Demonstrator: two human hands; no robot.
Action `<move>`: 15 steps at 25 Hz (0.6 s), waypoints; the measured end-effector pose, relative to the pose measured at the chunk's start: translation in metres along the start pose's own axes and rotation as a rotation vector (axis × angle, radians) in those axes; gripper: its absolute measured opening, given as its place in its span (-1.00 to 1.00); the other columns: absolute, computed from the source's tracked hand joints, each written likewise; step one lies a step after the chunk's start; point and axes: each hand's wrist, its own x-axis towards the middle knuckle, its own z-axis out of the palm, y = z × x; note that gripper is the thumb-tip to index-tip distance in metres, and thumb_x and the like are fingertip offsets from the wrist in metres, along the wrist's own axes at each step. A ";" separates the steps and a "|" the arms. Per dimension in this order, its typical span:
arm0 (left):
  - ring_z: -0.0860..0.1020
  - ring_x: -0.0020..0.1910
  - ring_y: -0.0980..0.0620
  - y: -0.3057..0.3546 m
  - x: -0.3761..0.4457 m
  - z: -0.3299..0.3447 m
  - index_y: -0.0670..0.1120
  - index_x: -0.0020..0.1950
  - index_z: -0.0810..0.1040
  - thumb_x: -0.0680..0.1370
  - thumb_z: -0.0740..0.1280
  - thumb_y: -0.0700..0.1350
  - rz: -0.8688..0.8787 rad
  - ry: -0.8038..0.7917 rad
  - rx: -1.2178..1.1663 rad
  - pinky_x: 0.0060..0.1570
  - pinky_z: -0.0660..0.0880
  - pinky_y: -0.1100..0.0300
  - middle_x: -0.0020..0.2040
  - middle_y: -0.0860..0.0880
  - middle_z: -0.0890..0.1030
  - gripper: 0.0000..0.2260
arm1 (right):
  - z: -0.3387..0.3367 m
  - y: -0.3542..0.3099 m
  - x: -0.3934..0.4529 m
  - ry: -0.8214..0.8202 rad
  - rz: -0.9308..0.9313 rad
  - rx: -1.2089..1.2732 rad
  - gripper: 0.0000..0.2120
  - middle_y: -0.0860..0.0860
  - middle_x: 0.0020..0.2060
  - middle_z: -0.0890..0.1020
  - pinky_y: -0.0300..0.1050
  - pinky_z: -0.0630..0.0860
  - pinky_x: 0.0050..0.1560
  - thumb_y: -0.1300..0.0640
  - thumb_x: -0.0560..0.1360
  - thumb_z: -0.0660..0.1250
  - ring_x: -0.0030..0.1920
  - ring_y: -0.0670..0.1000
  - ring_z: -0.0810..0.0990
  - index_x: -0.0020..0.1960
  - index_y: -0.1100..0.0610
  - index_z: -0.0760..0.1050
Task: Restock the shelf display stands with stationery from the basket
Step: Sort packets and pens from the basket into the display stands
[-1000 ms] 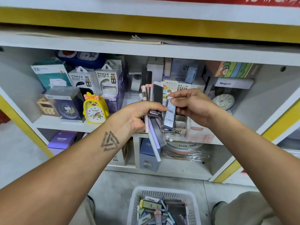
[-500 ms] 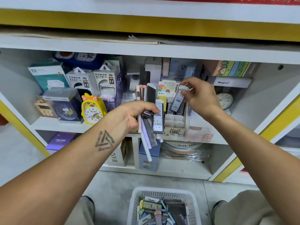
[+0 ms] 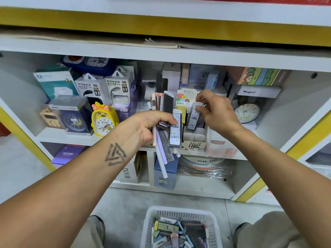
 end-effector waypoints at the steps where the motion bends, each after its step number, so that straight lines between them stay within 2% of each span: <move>1: 0.64 -0.21 -0.14 0.000 0.000 0.000 -0.26 -0.17 0.60 0.46 0.36 -0.41 0.002 0.000 0.004 0.05 0.58 -0.12 -0.25 -0.21 0.65 -0.92 | 0.000 0.001 0.001 0.000 0.018 0.037 -0.85 0.02 -0.12 0.61 0.09 0.60 -0.06 0.20 0.56 0.39 -0.14 0.08 0.59 0.07 0.02 0.49; 4: 0.65 -0.26 -0.14 -0.002 0.000 0.001 -0.26 -0.19 0.60 0.46 0.37 -0.41 0.000 0.001 0.010 -0.03 0.60 -0.11 -0.30 -0.20 0.66 -0.91 | 0.003 0.002 0.001 -0.018 0.043 0.053 -0.83 0.02 -0.15 0.60 0.07 0.61 -0.11 0.22 0.55 0.39 -0.19 0.05 0.61 0.04 0.00 0.49; 6: 0.66 -0.30 -0.13 -0.002 0.000 0.001 -0.25 -0.20 0.61 0.46 0.37 -0.40 -0.005 -0.003 0.012 -0.08 0.61 -0.10 -0.30 -0.20 0.67 -0.91 | 0.006 0.004 -0.002 -0.107 0.064 0.089 -0.83 0.04 -0.17 0.62 0.06 0.64 -0.14 0.26 0.57 0.36 -0.21 0.05 0.65 0.02 0.00 0.49; 8: 0.65 -0.26 -0.13 -0.003 0.000 0.002 -0.25 -0.20 0.60 0.46 0.37 -0.40 -0.008 -0.006 0.015 -0.05 0.61 -0.10 -0.29 -0.20 0.66 -0.91 | 0.010 0.004 -0.007 -0.190 0.032 0.051 -0.81 0.06 -0.15 0.66 0.03 0.64 -0.07 0.31 0.60 0.29 -0.17 0.07 0.68 0.05 0.05 0.58; 11: 0.65 -0.22 -0.14 -0.003 0.001 0.003 -0.25 -0.18 0.61 0.46 0.38 -0.40 -0.009 -0.015 0.015 -0.03 0.60 -0.10 -0.25 -0.20 0.66 -0.92 | 0.010 0.002 -0.003 -0.073 -0.104 -0.134 -0.80 0.11 -0.05 0.69 -0.11 0.55 0.05 0.32 0.59 0.29 -0.04 0.12 0.65 0.08 0.20 0.67; 13: 0.65 -0.23 -0.13 -0.003 0.002 0.003 -0.25 -0.15 0.62 0.46 0.37 -0.40 -0.002 -0.025 0.015 -0.06 0.61 -0.08 -0.23 -0.20 0.66 -0.92 | 0.007 -0.007 0.000 -0.078 0.039 0.083 -0.87 0.11 -0.09 0.72 -0.18 0.57 -0.11 0.22 0.59 0.35 -0.15 0.09 0.65 0.05 0.14 0.68; 15: 0.67 -0.31 -0.12 -0.003 0.002 0.005 -0.25 -0.15 0.61 0.47 0.36 -0.40 0.005 -0.052 0.012 -0.14 0.64 -0.07 -0.27 -0.20 0.67 -0.91 | 0.007 -0.019 -0.004 -0.268 0.244 0.505 -0.93 0.12 -0.24 0.71 -0.15 0.55 -0.34 0.11 0.56 0.43 -0.33 0.07 0.63 0.01 0.09 0.66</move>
